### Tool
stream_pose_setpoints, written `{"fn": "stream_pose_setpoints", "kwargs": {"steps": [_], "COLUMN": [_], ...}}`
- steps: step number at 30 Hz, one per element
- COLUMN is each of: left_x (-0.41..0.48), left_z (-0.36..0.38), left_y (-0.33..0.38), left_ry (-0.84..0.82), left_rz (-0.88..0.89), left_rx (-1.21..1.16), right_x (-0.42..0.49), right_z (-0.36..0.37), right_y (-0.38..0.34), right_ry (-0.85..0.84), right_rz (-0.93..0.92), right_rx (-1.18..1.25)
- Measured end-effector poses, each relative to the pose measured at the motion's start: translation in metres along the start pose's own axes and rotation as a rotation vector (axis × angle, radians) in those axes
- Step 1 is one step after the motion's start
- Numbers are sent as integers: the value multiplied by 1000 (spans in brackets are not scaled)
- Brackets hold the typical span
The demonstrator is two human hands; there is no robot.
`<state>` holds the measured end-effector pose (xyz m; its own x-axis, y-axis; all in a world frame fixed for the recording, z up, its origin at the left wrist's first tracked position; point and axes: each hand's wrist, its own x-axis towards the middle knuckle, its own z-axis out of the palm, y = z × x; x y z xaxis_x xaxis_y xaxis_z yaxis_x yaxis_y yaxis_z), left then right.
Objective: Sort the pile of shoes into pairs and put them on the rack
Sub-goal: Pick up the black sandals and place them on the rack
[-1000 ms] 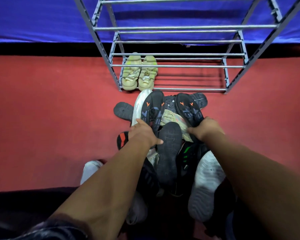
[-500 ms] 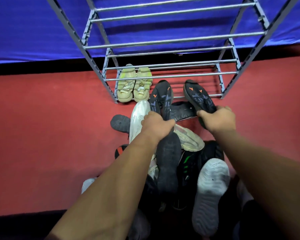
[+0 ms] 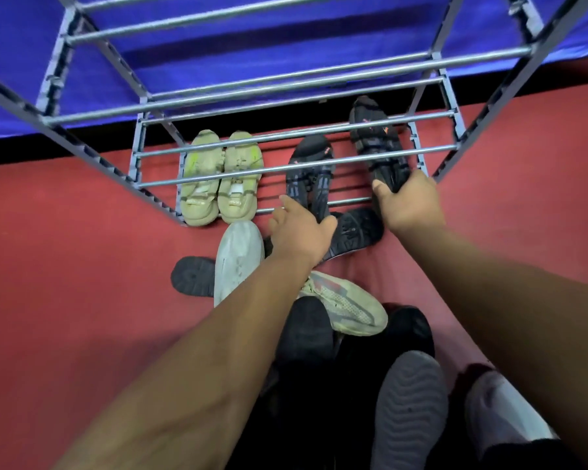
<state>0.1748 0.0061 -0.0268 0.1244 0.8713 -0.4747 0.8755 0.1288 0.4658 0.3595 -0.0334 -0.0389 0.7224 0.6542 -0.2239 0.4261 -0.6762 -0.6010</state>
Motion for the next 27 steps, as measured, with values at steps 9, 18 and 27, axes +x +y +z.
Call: {"fn": "stream_pose_setpoints", "kwargs": {"steps": [9, 18, 27], "left_x": [61, 85, 88], "left_z": [30, 51, 43], "left_y": [39, 59, 56], "left_ry": [65, 11, -47], "left_rz": [107, 156, 234], "left_rx": [136, 245, 204], "right_x": [41, 58, 63], "right_z": [7, 32, 35], "right_y": [-10, -8, 6], "right_ry": [-21, 16, -12], "right_rz": [-94, -44, -48], "right_rx": [-348, -630, -534]}}
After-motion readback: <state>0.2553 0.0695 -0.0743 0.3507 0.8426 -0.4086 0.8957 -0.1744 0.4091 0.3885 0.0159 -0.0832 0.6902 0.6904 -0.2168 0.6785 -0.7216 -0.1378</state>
